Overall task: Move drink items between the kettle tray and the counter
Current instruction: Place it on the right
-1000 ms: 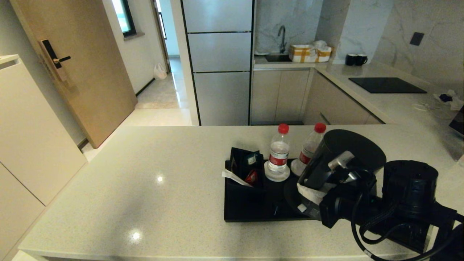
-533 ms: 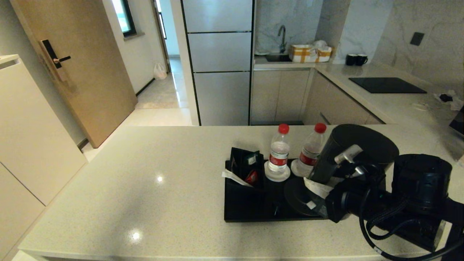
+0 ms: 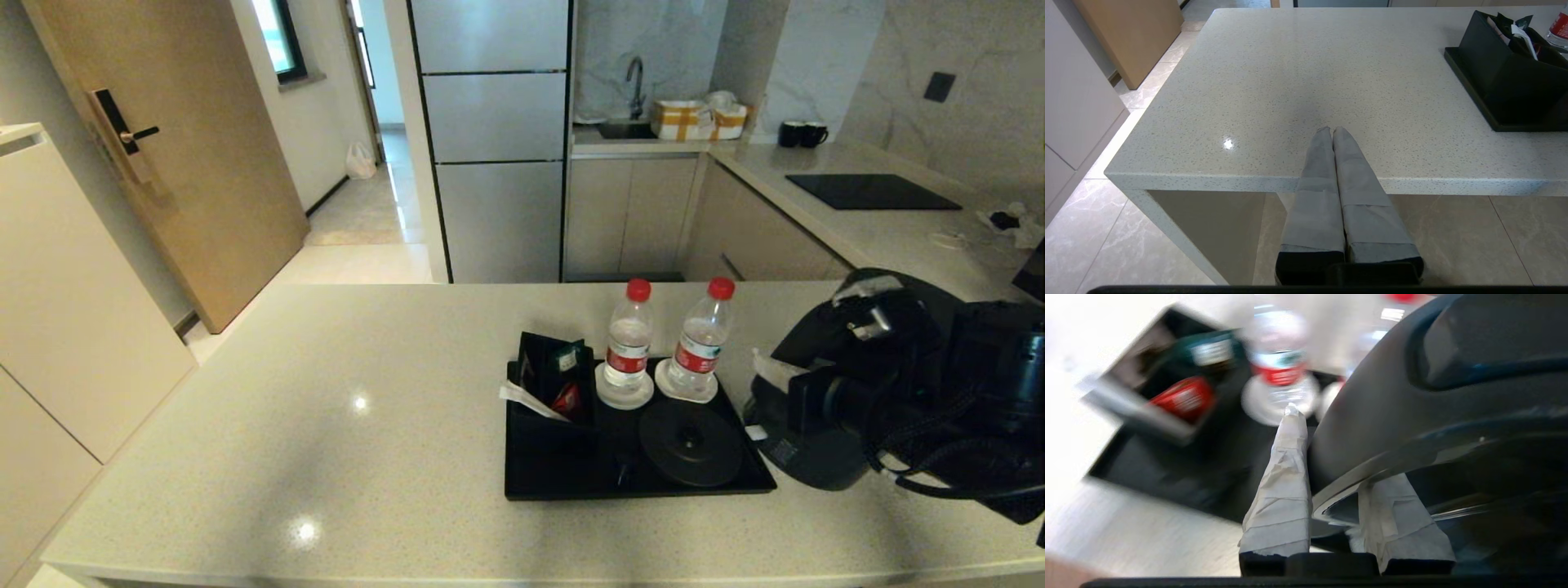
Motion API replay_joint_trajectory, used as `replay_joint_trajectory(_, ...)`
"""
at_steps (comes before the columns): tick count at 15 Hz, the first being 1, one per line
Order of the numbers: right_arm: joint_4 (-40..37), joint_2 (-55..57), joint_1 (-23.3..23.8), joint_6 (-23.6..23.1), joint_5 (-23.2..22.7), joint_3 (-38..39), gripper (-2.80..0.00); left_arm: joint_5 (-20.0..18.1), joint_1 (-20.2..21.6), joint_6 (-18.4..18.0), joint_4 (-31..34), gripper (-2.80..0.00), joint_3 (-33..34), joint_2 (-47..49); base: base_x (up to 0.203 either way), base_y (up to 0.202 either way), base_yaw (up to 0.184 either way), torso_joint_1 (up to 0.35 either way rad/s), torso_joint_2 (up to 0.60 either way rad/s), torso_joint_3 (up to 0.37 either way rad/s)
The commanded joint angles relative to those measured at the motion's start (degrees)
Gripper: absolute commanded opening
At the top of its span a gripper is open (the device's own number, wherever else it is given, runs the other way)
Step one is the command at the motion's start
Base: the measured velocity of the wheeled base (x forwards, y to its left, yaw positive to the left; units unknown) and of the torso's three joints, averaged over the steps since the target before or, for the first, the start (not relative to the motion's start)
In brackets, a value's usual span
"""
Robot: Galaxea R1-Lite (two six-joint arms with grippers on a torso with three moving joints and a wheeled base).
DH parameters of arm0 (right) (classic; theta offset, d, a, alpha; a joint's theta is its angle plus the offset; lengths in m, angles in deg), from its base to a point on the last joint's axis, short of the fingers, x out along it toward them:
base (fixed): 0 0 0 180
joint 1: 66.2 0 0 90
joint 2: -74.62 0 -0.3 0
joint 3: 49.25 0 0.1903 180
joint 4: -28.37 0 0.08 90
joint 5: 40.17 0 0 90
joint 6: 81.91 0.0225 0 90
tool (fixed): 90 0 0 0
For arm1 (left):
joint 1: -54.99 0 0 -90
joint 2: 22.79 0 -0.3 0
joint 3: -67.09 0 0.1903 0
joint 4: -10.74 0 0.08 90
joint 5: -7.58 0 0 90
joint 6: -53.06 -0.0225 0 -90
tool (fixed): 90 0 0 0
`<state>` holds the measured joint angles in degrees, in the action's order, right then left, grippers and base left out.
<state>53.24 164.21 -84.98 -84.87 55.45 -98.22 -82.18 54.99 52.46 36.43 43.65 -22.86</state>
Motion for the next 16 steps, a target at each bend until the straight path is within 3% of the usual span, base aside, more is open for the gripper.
replay_joint_trajectory(1,0.35,-0.63,5.43,0.26,0.05,0.37,-2.8,0.02,0.0,-0.01,-0.02,-2.8,0.0,0.07,0.0,0.0,0.0,0.0,0.0,0.0)
replay_joint_trajectory(10,1.12,5.72,25.87,-2.14,-1.05,-1.69,-2.8,0.02,0.0,-0.01,0.05,-2.8,-0.01,0.07,0.0,0.0,0.0,0.0,0.0,0.0)
replay_joint_trajectory(16,6.39,17.96,35.21,-2.69,-2.11,-8.61,-2.8,0.02,0.0,-0.01,0.05,-2.8,-0.01,0.07,0.0,0.0,0.0,0.0,0.0,0.0)
